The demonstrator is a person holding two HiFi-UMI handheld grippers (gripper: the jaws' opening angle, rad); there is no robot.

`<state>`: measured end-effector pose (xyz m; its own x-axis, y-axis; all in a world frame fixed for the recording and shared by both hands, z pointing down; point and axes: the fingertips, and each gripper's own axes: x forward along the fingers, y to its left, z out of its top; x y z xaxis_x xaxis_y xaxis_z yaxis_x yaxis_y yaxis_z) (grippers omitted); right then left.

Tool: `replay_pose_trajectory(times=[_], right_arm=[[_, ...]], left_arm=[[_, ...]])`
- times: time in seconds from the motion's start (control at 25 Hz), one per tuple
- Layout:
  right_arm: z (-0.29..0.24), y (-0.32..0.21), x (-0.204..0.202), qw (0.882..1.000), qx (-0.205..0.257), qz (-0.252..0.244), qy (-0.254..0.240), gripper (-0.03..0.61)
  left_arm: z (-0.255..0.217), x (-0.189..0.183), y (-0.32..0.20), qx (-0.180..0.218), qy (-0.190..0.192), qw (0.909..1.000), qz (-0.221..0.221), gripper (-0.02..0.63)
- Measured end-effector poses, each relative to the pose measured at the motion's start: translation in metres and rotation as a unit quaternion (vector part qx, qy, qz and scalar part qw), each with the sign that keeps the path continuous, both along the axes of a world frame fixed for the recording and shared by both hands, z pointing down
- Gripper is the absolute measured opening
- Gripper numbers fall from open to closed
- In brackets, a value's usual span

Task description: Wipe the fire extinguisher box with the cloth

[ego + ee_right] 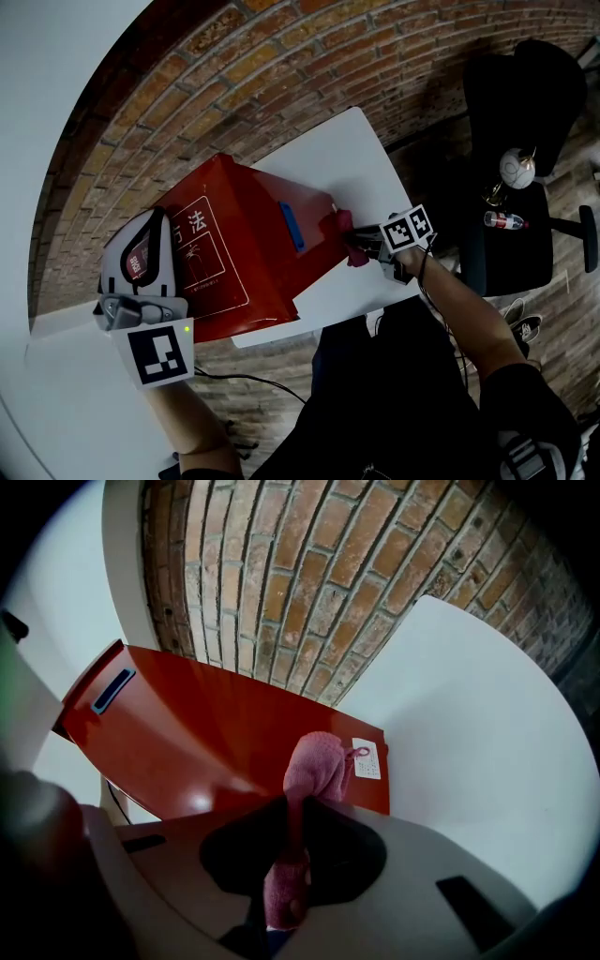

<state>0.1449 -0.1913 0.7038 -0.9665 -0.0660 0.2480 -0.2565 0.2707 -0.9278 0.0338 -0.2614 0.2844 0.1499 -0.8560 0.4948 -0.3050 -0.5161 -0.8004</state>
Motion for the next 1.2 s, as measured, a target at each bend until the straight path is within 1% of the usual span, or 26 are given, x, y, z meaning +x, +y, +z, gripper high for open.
replay_pose_trajectory(times=[0.32, 0.52, 1.2], right_arm=[[-0.02, 0.0, 0.0, 1.0, -0.013, 0.002, -0.026, 0.06], [-0.031, 0.0, 0.0, 0.999, -0.013, 0.004, -0.036, 0.06], [-0.062, -0.001, 0.0, 0.999, -0.003, 0.003, -0.044, 0.061]], left_arm=[[0.0, 0.0, 0.0, 0.0, 0.001, 1.0, -0.001, 0.021], [0.0, 0.0, 0.0, 0.001, 0.002, 1.0, 0.0, 0.02], [0.0, 0.001, 0.0, 0.004, 0.003, 1.0, 0.002, 0.02]])
